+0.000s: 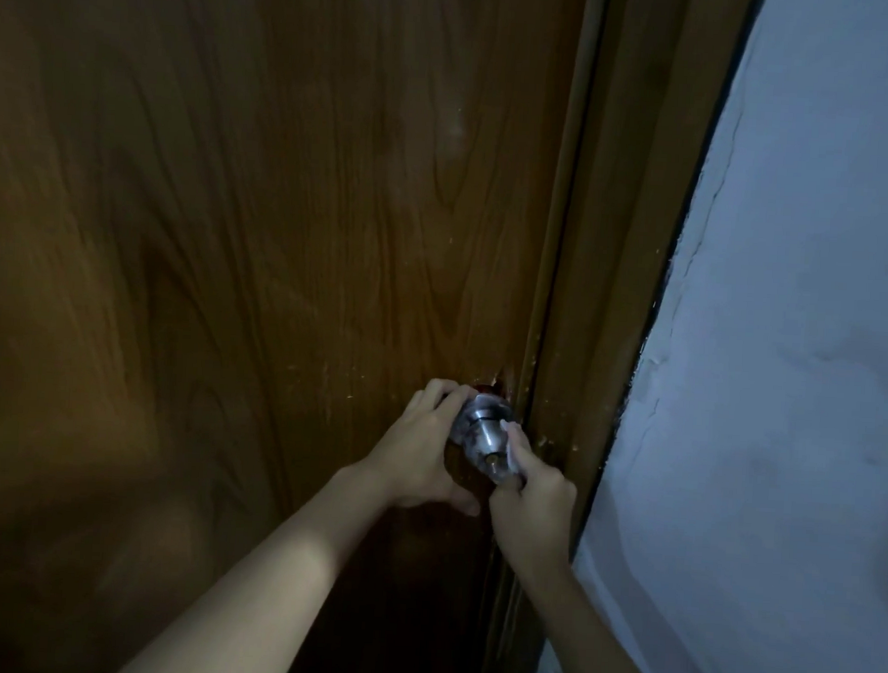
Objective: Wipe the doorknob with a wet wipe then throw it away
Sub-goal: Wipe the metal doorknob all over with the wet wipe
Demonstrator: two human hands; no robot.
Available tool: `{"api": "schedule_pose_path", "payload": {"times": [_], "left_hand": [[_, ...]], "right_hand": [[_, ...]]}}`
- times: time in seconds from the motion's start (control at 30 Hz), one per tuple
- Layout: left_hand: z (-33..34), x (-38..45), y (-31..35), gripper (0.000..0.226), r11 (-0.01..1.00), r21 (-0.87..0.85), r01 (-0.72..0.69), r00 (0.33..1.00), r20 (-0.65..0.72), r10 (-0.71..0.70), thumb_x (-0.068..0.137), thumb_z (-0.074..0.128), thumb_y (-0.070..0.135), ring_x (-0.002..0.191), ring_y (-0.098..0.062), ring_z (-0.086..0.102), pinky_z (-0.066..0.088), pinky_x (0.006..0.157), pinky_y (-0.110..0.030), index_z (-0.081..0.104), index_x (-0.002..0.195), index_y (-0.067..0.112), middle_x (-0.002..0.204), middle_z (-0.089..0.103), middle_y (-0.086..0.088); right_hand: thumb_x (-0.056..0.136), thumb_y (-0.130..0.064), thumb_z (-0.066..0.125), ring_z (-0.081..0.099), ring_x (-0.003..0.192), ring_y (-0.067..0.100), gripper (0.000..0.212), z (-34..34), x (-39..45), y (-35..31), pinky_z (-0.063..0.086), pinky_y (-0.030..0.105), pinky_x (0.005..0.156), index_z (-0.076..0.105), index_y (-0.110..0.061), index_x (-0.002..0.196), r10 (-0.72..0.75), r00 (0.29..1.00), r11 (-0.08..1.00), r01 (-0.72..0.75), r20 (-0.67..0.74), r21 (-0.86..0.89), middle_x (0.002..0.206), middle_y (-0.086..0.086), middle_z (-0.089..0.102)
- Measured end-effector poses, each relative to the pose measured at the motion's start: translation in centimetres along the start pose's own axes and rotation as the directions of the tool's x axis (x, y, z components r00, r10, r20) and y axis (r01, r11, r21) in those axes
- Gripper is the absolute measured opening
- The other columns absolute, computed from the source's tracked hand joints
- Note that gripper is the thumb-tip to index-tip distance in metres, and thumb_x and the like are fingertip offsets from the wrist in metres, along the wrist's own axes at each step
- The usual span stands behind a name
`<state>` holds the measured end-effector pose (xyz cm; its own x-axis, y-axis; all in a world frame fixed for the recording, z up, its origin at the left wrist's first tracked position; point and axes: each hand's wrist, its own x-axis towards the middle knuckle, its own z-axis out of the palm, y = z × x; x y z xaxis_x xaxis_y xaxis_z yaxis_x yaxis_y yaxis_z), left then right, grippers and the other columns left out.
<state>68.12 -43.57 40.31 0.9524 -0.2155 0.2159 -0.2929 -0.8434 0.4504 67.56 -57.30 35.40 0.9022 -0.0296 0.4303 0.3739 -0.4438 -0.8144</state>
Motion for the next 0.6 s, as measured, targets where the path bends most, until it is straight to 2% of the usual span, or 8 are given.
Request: {"api": "schedule_pose_path", "payload": {"times": [0.07,0.13,0.2,0.27,0.33,0.43,0.53,0.6], "left_hand": [[0.0,-0.1,0.0,0.116,1.000,-0.006,0.015,1.000,0.002,-0.015,0.050,0.088,0.034,0.129,-0.014,0.023,0.030,0.108,-0.028,0.018,0.143,0.019,0.140,0.022,0.004],[0.0,-0.2,0.2,0.116,1.000,-0.016,0.018,1.000,-0.001,-0.018,0.051,0.088,0.034,0.129,-0.014,0.023,0.031,0.108,-0.028,0.019,0.143,0.019,0.140,0.021,0.004],[-0.1,-0.3,0.4,0.115,1.000,-0.022,0.019,1.000,0.003,-0.019,0.051,0.088,0.033,0.129,-0.015,0.024,0.032,0.107,-0.028,0.019,0.143,0.019,0.141,0.021,0.003],[-0.2,-0.3,0.5,0.115,1.000,-0.016,0.026,1.000,0.010,-0.025,0.052,0.087,0.032,0.130,-0.015,0.024,0.032,0.109,-0.029,0.018,0.143,0.017,0.141,0.021,0.002],[-0.4,-0.4,0.6,0.115,1.000,-0.004,0.028,0.999,0.017,-0.028,0.053,0.087,0.030,0.131,-0.016,0.024,0.031,0.110,-0.030,0.018,0.143,0.016,0.142,0.021,0.002],[-0.4,-0.4,0.5,0.112,1.000,0.008,0.028,0.999,0.019,-0.028,0.056,0.086,0.027,0.132,-0.016,0.023,0.030,0.110,-0.029,0.017,0.144,0.019,0.142,0.020,0.003],[-0.3,-0.4,0.5,0.112,0.999,0.003,0.040,0.999,0.008,-0.040,0.057,0.086,0.027,0.133,-0.016,0.021,0.029,0.112,-0.029,0.015,0.144,0.019,0.143,0.018,0.003],[-0.3,-0.3,0.5,0.114,0.999,0.002,0.048,0.999,0.015,-0.048,0.055,0.086,0.029,0.134,-0.016,0.021,0.028,0.113,-0.031,0.016,0.144,0.018,0.143,0.019,0.003]], "right_hand": [[0.085,0.007,0.049,0.062,0.104,0.016,0.048,0.2,-0.5,-0.4,0.046,0.015,0.085,0.049,-0.009,0.131,0.062,0.998,0.998,-0.062,-0.009,0.029,0.122,0.011,0.063],[0.084,0.007,0.050,0.064,0.090,0.011,0.045,0.5,-1.2,-0.3,0.052,0.020,0.078,0.056,-0.012,0.124,0.224,0.975,0.942,-0.217,0.006,0.257,0.111,0.010,0.068],[0.078,0.014,0.048,0.065,0.094,0.023,0.044,0.5,-1.0,-0.4,0.053,0.034,0.085,0.066,-0.011,0.109,0.441,0.878,0.641,-0.453,0.185,0.620,0.107,0.017,0.068],[0.076,0.018,0.040,0.059,0.104,0.033,0.043,0.3,0.0,-0.6,0.049,0.040,0.089,0.062,0.001,0.110,0.523,0.758,0.271,-0.581,0.390,0.767,0.110,0.024,0.063],[0.078,0.017,0.036,0.058,0.105,0.031,0.044,-0.4,0.1,-0.8,0.049,0.033,0.083,0.056,0.007,0.115,0.516,0.711,0.135,-0.619,0.478,0.774,0.110,0.023,0.062],[0.078,0.017,0.036,0.060,0.101,0.026,0.044,-1.3,-0.8,-0.6,0.048,0.031,0.081,0.055,0.005,0.116,0.476,0.759,0.214,-0.589,0.443,0.780,0.103,0.016,0.064],[0.081,0.014,0.044,0.064,0.085,0.007,0.047,-1.4,-0.4,-0.9,0.050,0.020,0.075,0.063,-0.016,0.112,0.370,0.904,0.655,-0.418,0.215,0.630,0.089,-0.009,0.070],[0.085,0.010,0.047,0.062,0.089,0.001,0.046,-1.0,0.0,-1.4,0.049,0.010,0.073,0.056,-0.015,0.123,0.159,0.983,0.924,-0.181,0.093,0.337,0.103,-0.007,0.068]]}}
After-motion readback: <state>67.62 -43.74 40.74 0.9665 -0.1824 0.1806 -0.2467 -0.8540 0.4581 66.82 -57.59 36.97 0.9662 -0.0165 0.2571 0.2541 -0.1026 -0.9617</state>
